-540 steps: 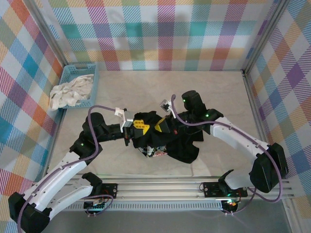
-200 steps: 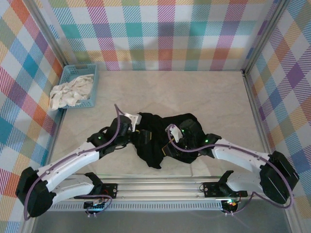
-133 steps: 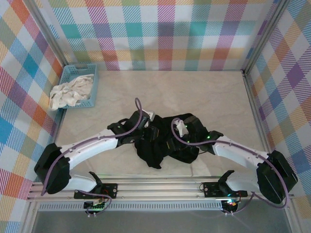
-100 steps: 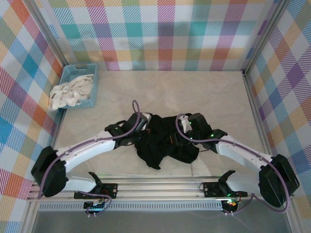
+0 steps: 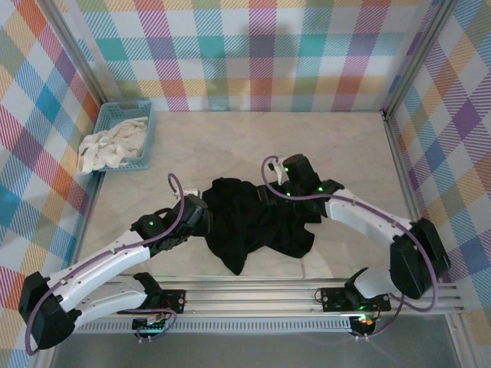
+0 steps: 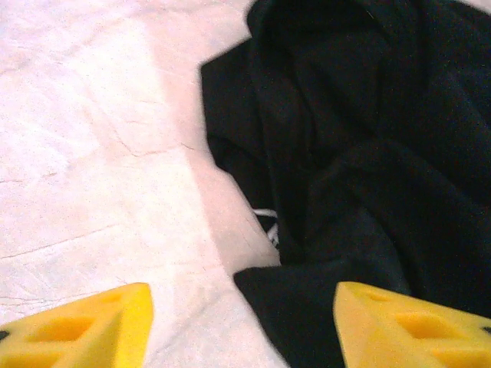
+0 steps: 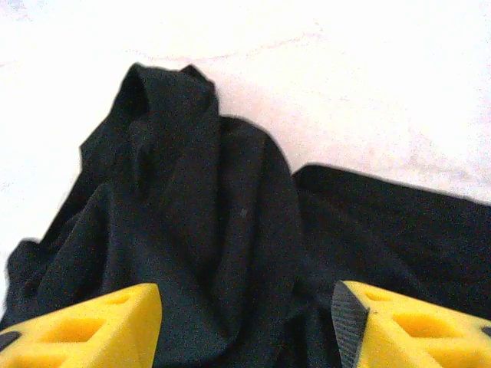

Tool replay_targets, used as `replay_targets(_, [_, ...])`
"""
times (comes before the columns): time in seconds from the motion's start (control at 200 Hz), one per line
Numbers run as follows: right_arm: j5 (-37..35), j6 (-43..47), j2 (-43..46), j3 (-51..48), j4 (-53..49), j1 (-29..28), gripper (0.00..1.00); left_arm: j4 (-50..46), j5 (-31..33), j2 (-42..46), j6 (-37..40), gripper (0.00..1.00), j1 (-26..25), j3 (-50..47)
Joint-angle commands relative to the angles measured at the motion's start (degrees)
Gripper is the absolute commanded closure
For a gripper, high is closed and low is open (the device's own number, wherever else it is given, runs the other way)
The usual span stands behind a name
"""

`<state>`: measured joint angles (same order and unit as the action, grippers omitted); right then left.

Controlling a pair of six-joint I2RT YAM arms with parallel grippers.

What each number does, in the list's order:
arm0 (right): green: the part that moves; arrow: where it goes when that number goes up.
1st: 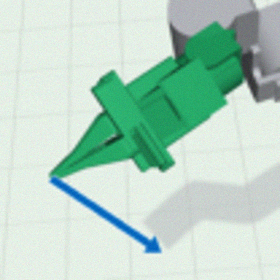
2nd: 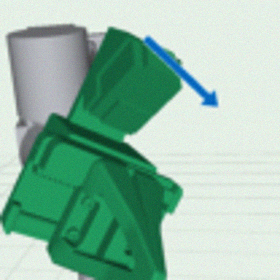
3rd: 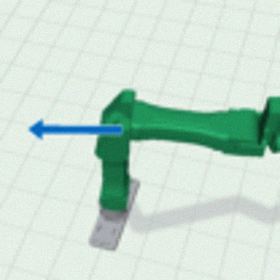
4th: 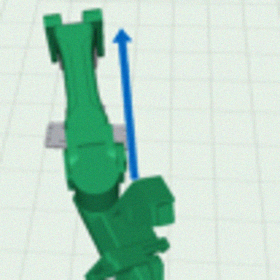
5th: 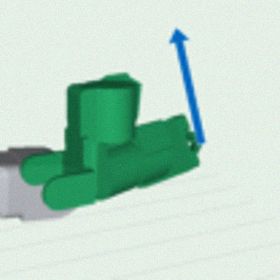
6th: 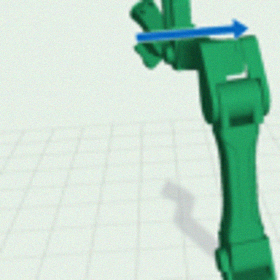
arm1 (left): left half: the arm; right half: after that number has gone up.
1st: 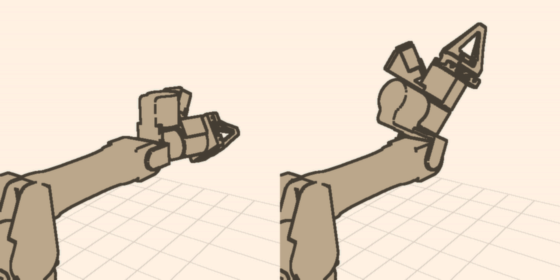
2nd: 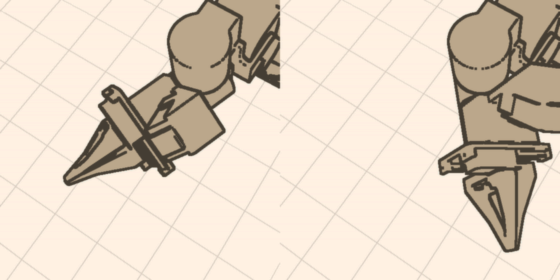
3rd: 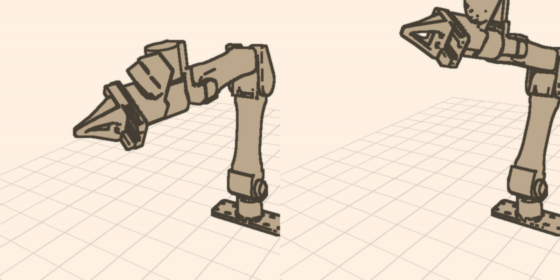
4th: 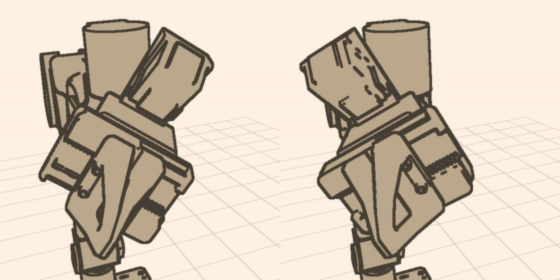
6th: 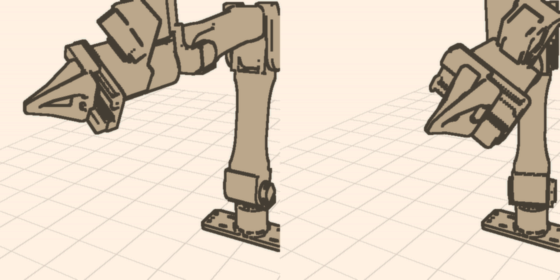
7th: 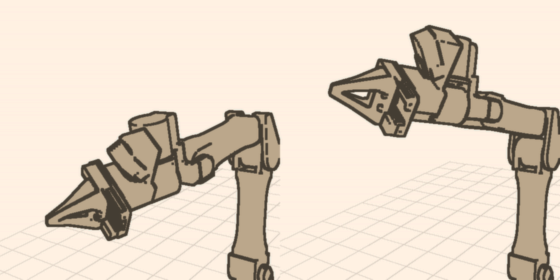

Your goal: Fold the inside-out t-shirt

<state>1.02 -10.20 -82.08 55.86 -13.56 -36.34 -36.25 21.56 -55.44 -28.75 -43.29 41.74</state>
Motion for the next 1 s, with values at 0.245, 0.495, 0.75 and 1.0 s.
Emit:
replay_targets(0.245, [5.31, 1.78, -20.17, 15.48, -8.85, 9.15, 0.28, 23.17, -19.7, -23.08, 1.2, 0.25, 17.93, 10.47])
replay_targets(0.495, [9.09, 3.91, -24.3, 15.22, -12.34, 9.27, 0.22, 26.89, -27.09, -40.77, 1.97, 0.24, 20.3, 18.72])
replay_targets(0.75, [13.3, 4.03, -26.93, 17.05, -9.52, 9.31, 0.63, 32.83, -28.15, -48.82, 1.9, 0.64, 20.79, 20.71])
replay_targets(1.0, [10.17, 5.54, -19.12, 20.31, -5.1, 12.38, 1.0, 37.52, -31.92, -43.97, 3.21, 1.0, 23.07, 24.18])
